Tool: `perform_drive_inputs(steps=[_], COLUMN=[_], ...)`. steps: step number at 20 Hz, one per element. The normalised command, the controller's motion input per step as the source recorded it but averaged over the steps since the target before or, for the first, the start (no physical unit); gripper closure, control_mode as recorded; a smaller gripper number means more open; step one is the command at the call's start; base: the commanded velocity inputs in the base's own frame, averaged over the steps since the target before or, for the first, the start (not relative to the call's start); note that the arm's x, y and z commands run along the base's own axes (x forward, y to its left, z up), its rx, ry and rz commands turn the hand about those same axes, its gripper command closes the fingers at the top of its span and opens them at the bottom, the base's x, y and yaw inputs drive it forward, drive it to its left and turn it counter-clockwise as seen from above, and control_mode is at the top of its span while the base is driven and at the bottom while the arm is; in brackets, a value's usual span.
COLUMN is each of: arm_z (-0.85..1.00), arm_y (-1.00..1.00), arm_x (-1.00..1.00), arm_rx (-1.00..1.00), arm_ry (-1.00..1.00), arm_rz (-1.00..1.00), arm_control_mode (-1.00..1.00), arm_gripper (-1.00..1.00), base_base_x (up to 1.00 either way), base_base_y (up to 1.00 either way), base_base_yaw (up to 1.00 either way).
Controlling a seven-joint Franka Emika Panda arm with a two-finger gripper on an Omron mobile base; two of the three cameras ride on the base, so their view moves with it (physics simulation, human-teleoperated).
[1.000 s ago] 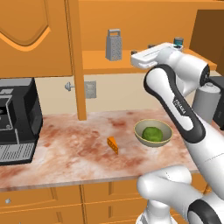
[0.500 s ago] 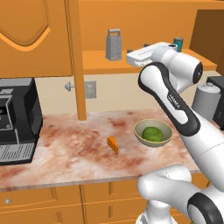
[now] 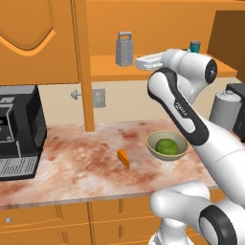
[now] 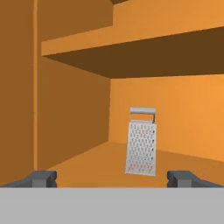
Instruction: Pick the cheese from the fridge and the cheese grater from the cabinet and place them next to the salad bowl.
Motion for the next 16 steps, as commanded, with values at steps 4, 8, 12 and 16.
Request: perform_drive_inputs(steps=[4, 8, 12, 16], arm_z=[0.19, 0.08, 0.0, 0.04], arm_y=[0.0, 0.0, 0.0, 0.0], arm_x=[0.09, 0.01, 0.08, 0.07], arm_rx=[0.0, 0.0, 0.0, 0.0], arm_ry=[0.0, 0.01, 0.13, 0.13], arm_rz=[-0.06, -0.04, -0.04, -0.04], arm_control_mode=[-1.0, -1.0, -1.0, -1.0], arm_gripper=[-1.0, -1.0, -1.0, -1.0], base_base_x=[0.0, 0.0, 0.0, 0.0], base_base_y=[0.0, 0.0, 0.0, 0.0], base_base_yaw=[0.0, 0.0, 0.0, 0.0])
